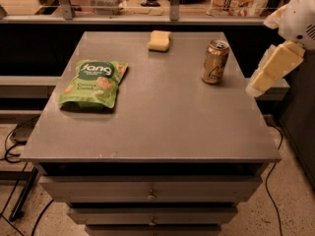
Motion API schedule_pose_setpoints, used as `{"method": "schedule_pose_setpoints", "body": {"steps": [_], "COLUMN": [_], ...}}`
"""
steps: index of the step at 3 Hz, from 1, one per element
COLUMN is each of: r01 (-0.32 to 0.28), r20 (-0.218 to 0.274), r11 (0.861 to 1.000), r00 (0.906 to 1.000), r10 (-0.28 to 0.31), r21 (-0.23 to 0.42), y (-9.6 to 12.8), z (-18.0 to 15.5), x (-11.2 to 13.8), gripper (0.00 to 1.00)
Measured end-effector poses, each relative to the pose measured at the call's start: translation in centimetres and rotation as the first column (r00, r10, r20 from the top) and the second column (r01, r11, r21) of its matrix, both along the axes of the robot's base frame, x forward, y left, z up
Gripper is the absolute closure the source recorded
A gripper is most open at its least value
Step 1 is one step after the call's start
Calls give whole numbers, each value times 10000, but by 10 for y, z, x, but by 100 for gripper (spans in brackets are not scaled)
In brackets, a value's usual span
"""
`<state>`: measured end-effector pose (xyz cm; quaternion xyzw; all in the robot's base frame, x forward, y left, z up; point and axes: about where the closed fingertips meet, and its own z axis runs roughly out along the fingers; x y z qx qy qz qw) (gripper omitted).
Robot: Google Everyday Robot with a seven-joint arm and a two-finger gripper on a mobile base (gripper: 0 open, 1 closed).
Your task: Move orange can near green rice chip bag
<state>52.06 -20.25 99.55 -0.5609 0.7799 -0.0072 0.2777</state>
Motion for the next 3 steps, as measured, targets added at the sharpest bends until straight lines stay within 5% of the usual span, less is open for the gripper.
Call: {"method": "schedule_pose_setpoints", "body": {"steps": [2,3], "r01": [514,904], "r20": [781,908], "r11": [9932,9787], "r00": [9952,9899], "r10": [-598,-1086], "r21": [1049,1841], "y": [-5,-13], "z": [-1,-9], "x": [44,74], "gripper": [0,0]}}
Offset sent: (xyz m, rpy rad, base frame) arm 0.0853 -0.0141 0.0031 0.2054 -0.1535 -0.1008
